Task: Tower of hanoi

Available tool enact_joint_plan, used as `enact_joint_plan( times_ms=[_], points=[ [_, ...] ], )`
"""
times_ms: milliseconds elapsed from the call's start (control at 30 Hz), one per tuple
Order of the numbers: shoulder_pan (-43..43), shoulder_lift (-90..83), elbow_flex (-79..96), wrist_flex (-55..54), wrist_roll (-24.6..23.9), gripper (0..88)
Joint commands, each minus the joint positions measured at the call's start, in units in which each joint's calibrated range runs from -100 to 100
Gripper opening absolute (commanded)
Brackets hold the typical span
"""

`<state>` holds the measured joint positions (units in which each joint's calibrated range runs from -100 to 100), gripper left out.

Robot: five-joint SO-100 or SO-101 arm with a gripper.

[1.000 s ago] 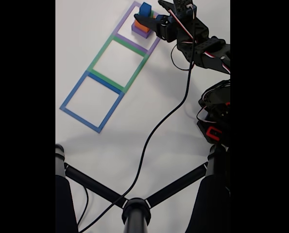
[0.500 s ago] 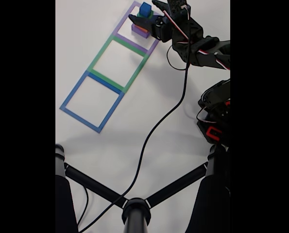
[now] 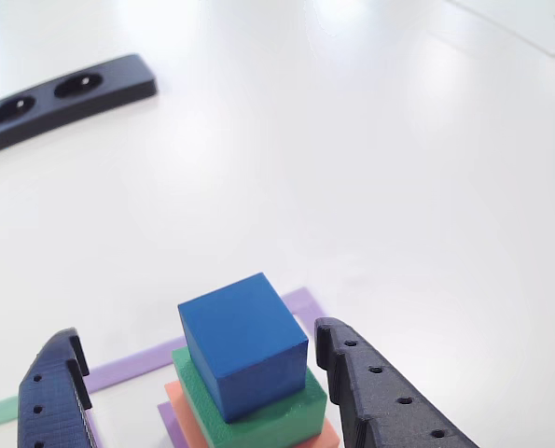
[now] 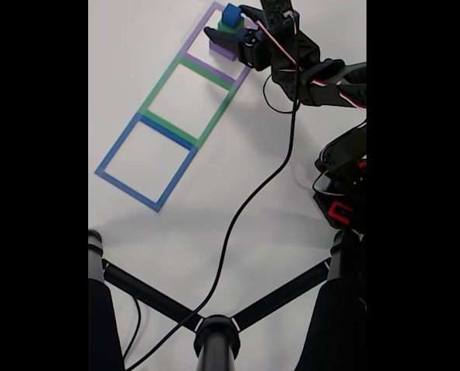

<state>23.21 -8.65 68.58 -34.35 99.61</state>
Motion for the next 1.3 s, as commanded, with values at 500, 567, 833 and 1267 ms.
enact_joint_plan(
  times_ms=[500,567,833,1267],
  points=[
    [-0.8,-0.5,-2.3,-1.9,0.4,8.8],
    [-0.9,-0.5,-2.3,-1.9,0.4,7.3],
    [-1.3,-0.6,-2.6,-1.9,0.4,3.8],
    [-2.9,-16.6,-10.0,23.8,0.4,4.0]
  ],
)
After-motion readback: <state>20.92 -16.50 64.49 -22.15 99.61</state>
